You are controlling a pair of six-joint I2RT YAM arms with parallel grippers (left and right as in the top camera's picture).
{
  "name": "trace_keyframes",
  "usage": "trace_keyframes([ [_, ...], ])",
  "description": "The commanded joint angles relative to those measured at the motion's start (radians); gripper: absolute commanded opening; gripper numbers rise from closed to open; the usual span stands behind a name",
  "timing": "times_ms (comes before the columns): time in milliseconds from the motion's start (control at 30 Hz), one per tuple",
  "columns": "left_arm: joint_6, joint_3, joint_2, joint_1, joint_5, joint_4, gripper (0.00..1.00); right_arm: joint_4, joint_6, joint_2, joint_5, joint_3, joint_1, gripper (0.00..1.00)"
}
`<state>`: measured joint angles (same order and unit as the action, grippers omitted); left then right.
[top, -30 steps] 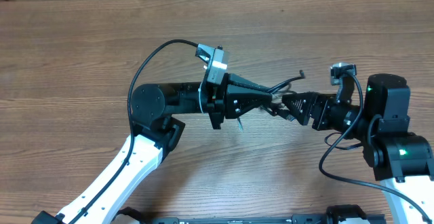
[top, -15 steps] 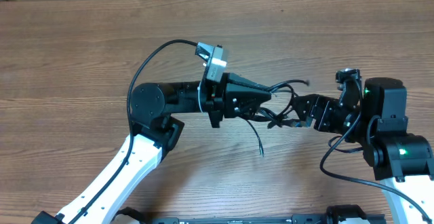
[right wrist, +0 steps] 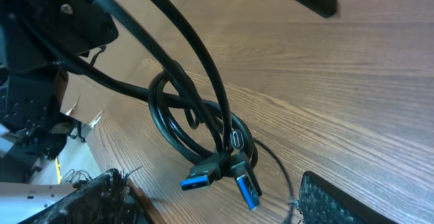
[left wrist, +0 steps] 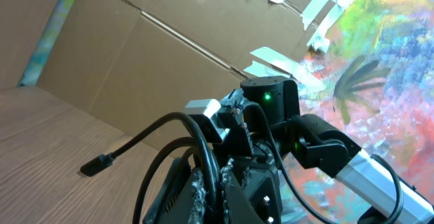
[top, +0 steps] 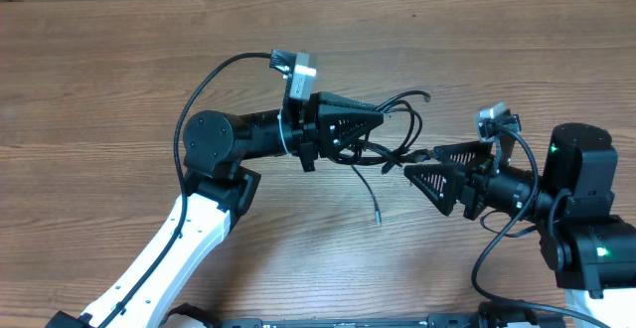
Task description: Untangle cables
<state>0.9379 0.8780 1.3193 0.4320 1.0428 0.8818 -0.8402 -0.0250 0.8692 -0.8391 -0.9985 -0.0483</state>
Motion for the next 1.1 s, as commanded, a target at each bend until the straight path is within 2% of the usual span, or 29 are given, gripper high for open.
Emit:
trace_keyframes([
  [0, 0.043, 0.021, -0.017, 0.042, -0.022, 0.006, 0.04, 0.038, 0.027, -0.005, -0.027, -0.024, -0.002, 0.82],
  [133, 0.042, 0.021, -0.017, 0.107, -0.021, 0.006, 0.04, 0.082, 0.023, 0.003, -0.002, -0.024, -0.002, 0.83],
  [300, 0.043, 0.021, -0.017, 0.145, 0.008, 0.014, 0.04, 0.067, -0.090, 0.042, 0.245, -0.024, -0.002, 0.84],
  [533, 0.043, 0.021, -0.018, 0.119, 0.025, 0.041, 0.04, -0.044, -0.220, 0.124, 0.510, -0.024, -0.002, 0.84],
  [667, 0.097, 0.021, -0.018, 0.082, 0.025, 0.102, 0.04, -0.109, -0.243, 0.134, 0.631, -0.024, -0.002, 0.85],
  [933, 0.088, 0.021, -0.018, 0.043, -0.008, 0.122, 0.04, -0.169, -0.267, 0.134, 0.630, -0.024, -0.002, 0.86],
  [1067, 0.141, 0.021, -0.018, 0.001, -0.021, 0.171, 0.04, -0.195, -0.268, 0.134, 0.636, -0.024, -0.002, 0.89],
])
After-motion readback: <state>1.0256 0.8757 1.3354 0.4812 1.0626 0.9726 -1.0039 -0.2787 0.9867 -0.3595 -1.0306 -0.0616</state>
